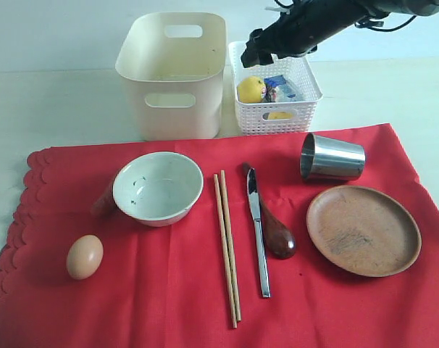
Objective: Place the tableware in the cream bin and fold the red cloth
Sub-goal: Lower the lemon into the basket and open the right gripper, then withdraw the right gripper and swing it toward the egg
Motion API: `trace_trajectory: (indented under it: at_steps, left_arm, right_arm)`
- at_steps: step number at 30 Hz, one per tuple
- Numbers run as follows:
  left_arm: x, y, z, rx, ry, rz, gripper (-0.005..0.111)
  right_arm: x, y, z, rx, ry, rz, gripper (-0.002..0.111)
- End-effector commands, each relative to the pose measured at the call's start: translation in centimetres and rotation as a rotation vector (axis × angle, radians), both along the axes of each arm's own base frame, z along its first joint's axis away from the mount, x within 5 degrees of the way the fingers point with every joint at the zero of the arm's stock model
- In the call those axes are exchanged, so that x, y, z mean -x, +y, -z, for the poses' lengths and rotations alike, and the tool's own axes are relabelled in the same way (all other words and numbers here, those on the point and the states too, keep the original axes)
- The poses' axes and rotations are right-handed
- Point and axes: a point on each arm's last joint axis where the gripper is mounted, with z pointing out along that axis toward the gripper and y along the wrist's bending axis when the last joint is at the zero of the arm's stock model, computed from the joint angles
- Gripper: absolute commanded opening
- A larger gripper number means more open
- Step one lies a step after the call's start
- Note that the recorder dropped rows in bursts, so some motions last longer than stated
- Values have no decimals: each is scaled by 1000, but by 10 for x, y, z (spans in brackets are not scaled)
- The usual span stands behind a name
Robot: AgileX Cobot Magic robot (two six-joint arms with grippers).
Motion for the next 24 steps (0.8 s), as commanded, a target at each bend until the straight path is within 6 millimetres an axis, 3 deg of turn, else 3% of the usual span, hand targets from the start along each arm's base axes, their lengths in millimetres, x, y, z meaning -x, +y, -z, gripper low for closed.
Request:
trace_trajectory:
  at_steps: [1, 13, 24]
  left_arm:
    - [0, 0, -1, 1, -17, 4, 0]
    - [0, 0, -1, 1, -17, 4, 0]
    - [0, 0, -1, 1, -17, 4, 0]
  right_arm:
    - [9, 1, -28, -13, 1, -30, 76]
    - [37, 3, -70, -83, 136, -56, 76]
    - [58, 3, -92, -122, 271, -62, 70]
